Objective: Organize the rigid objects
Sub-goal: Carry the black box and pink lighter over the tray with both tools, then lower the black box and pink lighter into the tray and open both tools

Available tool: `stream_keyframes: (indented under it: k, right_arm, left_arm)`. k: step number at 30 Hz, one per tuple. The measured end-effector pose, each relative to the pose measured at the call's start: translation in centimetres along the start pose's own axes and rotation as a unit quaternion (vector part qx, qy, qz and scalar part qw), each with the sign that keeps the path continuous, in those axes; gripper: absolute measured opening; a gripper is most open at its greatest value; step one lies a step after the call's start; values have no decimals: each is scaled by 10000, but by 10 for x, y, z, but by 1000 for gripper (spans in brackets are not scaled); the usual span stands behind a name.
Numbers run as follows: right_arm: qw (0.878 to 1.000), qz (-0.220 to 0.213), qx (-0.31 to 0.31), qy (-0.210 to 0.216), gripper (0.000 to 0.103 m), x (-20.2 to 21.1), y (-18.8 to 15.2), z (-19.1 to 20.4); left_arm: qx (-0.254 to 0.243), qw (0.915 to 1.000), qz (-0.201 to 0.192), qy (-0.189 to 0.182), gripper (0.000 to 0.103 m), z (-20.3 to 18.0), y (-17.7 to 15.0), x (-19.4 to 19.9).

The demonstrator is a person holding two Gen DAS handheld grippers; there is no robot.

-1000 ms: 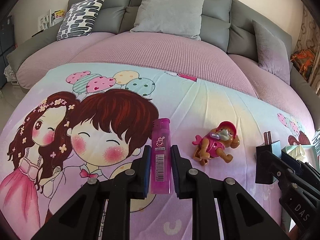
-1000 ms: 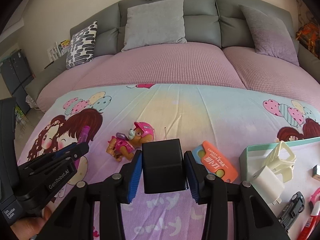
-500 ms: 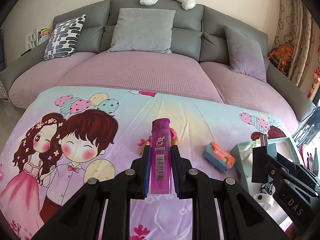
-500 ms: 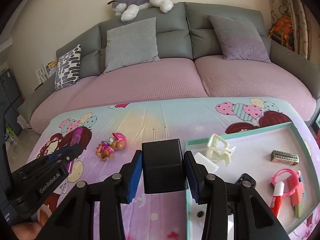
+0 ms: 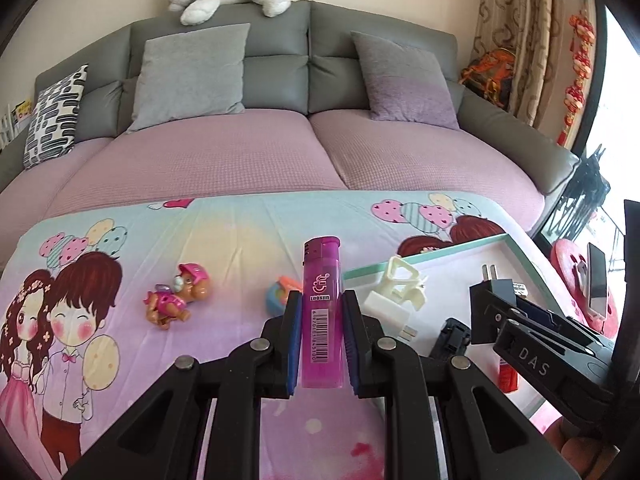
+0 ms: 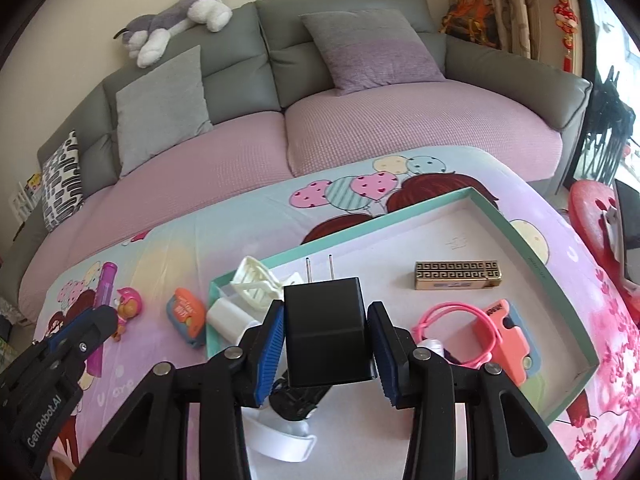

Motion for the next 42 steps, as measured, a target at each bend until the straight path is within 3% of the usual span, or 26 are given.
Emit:
stream_keyframes:
  k: [20,42]
  right_arm:
    - [9977,-173,-477,-438,45,5,18,-51]
    - [9981,169,-403,-437,45,-11,14,-56]
  left_arm:
    - [-785,9949,190,-608,20,-88,12,-40]
    - [-920,9929,516,-558,20,-101,1,-60]
Point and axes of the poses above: each gripper's, at about its wrist camera, not at the fingertips, and x roughly against the way its jaws point, z to its left, y to its top, the point moved 2 cm from there along -x, roughly the way its jaws point, and after that the axes turned 11 degrees about -x, right-handed, at the moved point
